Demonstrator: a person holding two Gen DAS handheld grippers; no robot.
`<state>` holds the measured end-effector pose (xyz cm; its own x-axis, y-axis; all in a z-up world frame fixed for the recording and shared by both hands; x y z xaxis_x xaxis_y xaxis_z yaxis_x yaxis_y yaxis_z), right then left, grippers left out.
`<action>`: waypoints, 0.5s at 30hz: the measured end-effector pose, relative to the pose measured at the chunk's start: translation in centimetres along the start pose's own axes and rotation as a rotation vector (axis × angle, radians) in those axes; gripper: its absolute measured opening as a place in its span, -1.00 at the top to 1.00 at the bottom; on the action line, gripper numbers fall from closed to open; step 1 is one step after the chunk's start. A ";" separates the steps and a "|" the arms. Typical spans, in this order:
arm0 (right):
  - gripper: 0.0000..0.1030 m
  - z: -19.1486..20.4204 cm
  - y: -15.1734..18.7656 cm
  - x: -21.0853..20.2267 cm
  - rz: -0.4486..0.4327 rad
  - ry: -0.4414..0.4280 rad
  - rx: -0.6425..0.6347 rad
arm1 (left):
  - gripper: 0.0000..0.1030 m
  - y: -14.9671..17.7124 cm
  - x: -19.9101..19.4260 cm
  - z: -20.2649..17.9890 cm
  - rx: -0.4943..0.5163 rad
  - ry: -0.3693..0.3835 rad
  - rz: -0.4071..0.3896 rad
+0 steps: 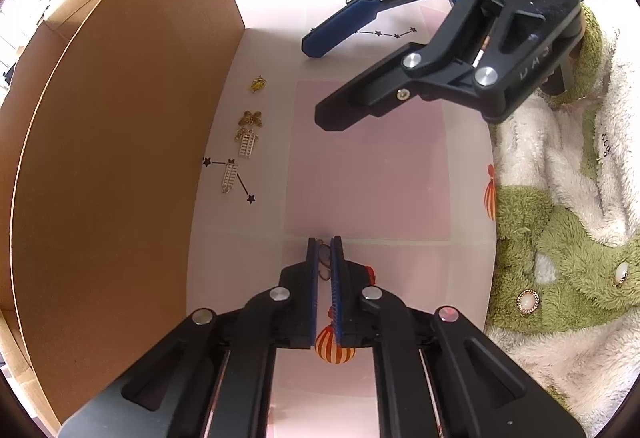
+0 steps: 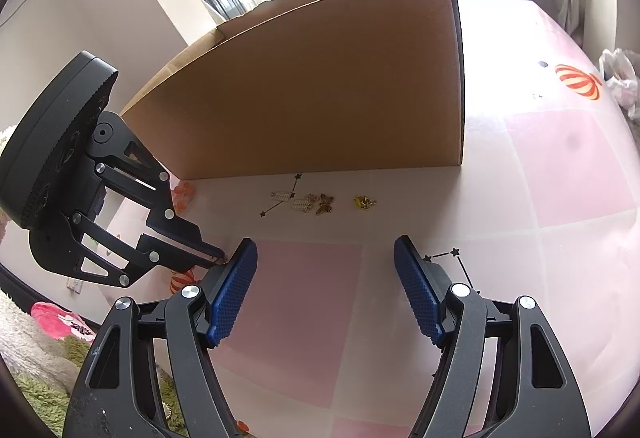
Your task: Organize jewelry
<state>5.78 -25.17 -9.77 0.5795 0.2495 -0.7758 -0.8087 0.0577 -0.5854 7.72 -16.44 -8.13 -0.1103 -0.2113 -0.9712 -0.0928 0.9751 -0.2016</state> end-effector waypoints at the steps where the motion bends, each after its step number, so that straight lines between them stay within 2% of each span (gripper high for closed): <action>1: -0.31 -0.2 0.2 -0.2 -0.001 0.000 0.001 | 0.90 0.0 0.0 -0.1 -0.001 0.001 0.000; 13: -0.31 -0.3 0.2 -0.5 -0.002 -0.005 0.002 | 0.90 2.0 -1.0 -0.5 -0.080 -0.048 -0.011; 14: -0.31 -0.3 0.2 -0.6 -0.004 -0.006 0.001 | 1.00 2.2 -1.2 -0.6 -0.089 -0.053 -0.012; 15: -0.31 -0.2 0.3 -0.7 -0.006 -0.006 -0.001 | 1.00 2.3 -1.5 -0.6 -0.100 -0.062 -0.021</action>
<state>5.16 -25.49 -9.43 0.5836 0.2551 -0.7709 -0.8051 0.0582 -0.5903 7.05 -13.88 -7.12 -0.0461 -0.2240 -0.9735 -0.1933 0.9581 -0.2113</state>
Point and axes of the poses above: each gripper's, at about its wrist camera, not at the fingertips, and x roughly the way its jaws point, z to its left, y to its underside, the point moved 2 cm from there along x, roughly the way its jaws point, and after that the axes turned 10 degrees about y, right-handed, at the moved point
